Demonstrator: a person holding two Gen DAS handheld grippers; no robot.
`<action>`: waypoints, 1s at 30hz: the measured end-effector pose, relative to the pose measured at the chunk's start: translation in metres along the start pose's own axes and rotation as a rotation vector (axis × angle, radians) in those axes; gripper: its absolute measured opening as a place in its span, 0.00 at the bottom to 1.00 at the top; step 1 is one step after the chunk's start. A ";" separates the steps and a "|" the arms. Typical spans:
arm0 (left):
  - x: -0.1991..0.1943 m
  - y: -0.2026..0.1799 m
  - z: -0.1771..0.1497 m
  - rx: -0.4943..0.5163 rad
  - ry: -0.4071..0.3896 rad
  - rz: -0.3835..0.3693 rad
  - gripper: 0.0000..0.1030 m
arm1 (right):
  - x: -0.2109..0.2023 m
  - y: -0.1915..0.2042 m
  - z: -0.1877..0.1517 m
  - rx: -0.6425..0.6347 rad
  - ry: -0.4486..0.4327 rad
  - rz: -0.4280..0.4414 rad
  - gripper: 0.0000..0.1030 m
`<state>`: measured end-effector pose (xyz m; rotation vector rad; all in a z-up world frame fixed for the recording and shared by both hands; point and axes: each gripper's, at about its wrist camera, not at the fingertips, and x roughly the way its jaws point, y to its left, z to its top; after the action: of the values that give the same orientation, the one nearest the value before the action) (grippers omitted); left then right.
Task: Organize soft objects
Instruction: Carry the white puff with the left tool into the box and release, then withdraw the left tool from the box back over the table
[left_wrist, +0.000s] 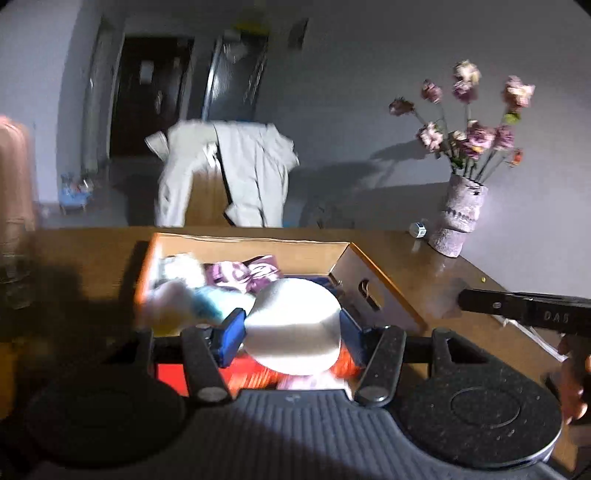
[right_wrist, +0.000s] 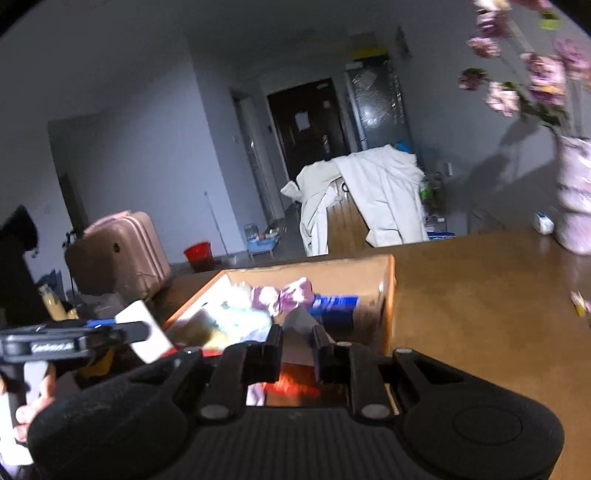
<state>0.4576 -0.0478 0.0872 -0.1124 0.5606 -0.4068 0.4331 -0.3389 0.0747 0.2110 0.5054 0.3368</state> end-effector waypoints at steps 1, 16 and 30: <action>0.021 0.003 0.010 -0.017 0.027 0.002 0.55 | 0.018 -0.004 0.012 0.009 0.021 0.006 0.16; 0.180 0.033 0.047 -0.149 0.221 0.087 0.85 | 0.224 -0.051 0.065 0.074 0.212 -0.137 0.45; 0.090 0.040 0.053 -0.068 0.136 0.109 0.89 | 0.117 -0.029 0.072 -0.073 0.109 -0.171 0.67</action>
<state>0.5695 -0.0481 0.0787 -0.1198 0.7114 -0.2908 0.5733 -0.3312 0.0768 0.0782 0.6133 0.1999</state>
